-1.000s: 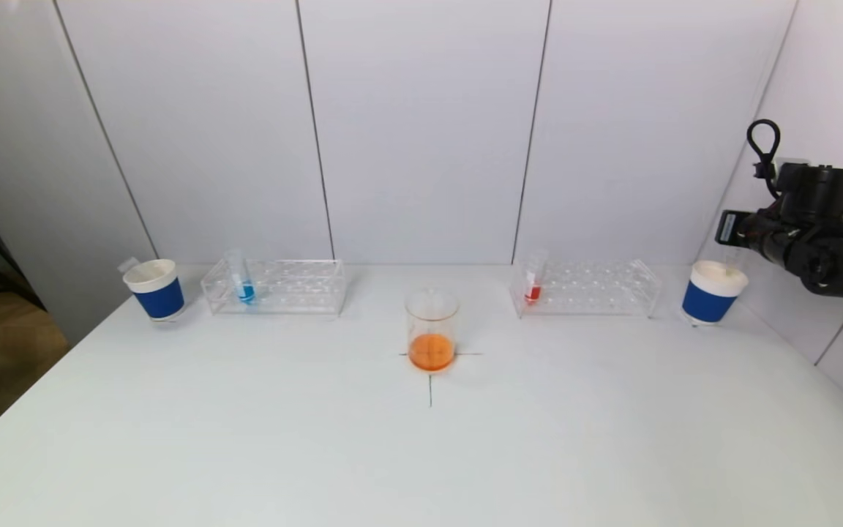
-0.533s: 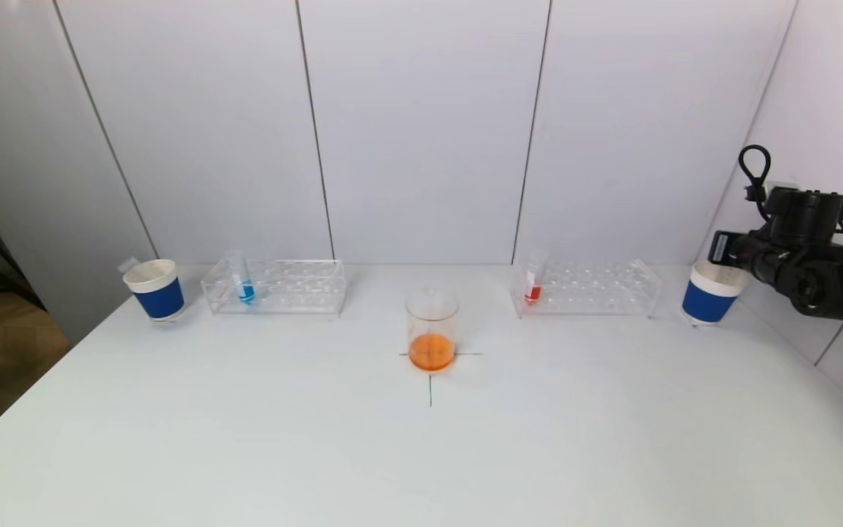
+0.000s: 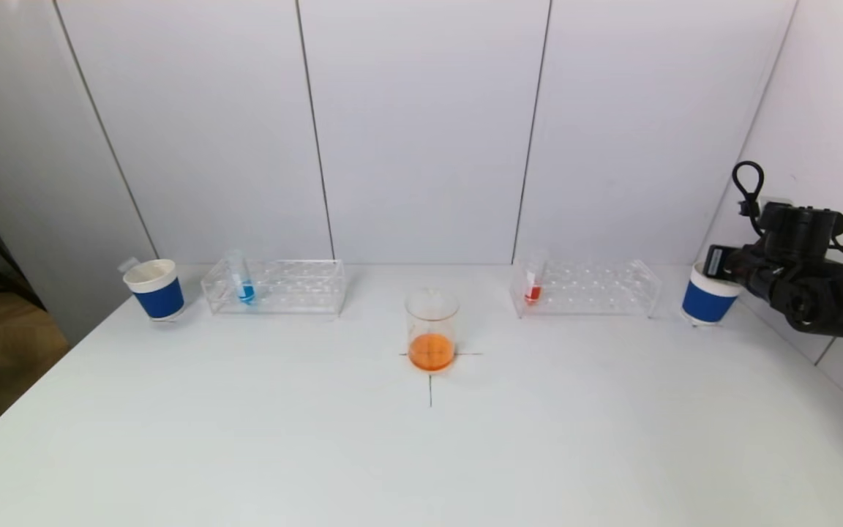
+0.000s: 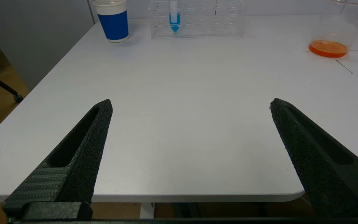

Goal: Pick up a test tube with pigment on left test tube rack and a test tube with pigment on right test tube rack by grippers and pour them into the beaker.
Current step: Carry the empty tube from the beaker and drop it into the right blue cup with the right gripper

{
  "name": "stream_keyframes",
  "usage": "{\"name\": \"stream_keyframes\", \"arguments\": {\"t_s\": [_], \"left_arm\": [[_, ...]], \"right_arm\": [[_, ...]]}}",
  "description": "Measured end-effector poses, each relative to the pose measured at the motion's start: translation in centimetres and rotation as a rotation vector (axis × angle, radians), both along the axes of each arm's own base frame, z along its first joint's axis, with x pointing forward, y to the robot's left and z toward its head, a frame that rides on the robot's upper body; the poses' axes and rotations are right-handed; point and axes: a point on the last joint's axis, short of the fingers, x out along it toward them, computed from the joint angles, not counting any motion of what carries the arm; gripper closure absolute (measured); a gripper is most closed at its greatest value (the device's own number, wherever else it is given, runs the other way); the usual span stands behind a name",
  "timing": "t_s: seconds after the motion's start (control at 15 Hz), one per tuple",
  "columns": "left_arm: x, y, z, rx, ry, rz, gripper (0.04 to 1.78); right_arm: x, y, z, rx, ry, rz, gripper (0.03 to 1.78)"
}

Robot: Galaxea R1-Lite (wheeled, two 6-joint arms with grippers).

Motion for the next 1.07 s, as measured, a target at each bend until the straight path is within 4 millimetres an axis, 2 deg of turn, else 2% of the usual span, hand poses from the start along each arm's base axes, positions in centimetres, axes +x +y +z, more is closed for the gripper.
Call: {"name": "stream_keyframes", "arguments": {"t_s": [0.73,0.93,1.07], "left_arm": [[0.0,0.0,0.0,0.0,0.0,0.0,0.05],[0.0,0.0,0.0,0.0,0.0,0.0,0.05],[0.0,0.0,0.0,0.0,0.0,0.0,0.05]], "right_arm": [[-0.19,0.0,-0.14,0.005,0.006,0.006,1.28],[-0.26,-0.04,-0.05,0.007,0.005,0.014,1.08],[-0.28,-0.04,0.05,0.007,0.002,0.014,0.81]]}}
